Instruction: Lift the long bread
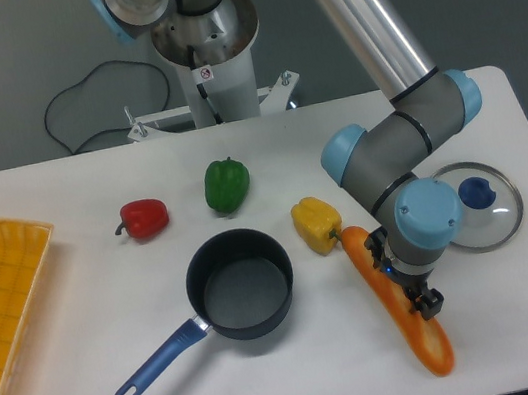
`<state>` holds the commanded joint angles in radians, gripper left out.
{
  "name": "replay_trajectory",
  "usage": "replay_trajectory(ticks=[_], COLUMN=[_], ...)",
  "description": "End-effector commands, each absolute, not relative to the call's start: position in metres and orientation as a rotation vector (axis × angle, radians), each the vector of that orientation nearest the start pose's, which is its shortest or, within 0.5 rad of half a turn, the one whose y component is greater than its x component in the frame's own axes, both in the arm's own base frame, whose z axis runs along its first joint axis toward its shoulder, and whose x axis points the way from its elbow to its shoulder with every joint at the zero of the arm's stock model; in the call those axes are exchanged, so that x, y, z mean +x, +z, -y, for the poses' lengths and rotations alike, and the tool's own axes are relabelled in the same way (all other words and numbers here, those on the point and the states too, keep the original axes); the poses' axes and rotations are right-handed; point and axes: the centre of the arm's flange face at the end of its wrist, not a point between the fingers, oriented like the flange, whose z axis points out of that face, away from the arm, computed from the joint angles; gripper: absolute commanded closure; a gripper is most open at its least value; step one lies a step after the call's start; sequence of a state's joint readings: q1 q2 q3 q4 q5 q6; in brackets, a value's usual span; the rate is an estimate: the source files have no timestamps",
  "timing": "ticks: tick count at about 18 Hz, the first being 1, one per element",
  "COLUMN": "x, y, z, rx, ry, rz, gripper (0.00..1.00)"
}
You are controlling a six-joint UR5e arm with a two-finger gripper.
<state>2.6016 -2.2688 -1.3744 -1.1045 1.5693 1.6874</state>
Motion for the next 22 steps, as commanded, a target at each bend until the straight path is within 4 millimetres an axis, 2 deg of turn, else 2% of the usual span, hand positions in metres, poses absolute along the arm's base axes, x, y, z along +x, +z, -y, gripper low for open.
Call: replay_trajectory(ticks=[9, 14, 18, 22], x=[-0.542, -0.542, -0.543, -0.544], y=[0.178, 0.179, 0.181, 0.188], z=[-0.487, -0.487, -0.487, -0.485], rx=[-2.973, -2.972, -2.97, -2.967], ry=[-0.036, -0.034, -0.03, -0.019], rz=[-1.02, -1.022, -1.022, -1.016], gripper=[0.0, 0.17, 0.38, 0.52])
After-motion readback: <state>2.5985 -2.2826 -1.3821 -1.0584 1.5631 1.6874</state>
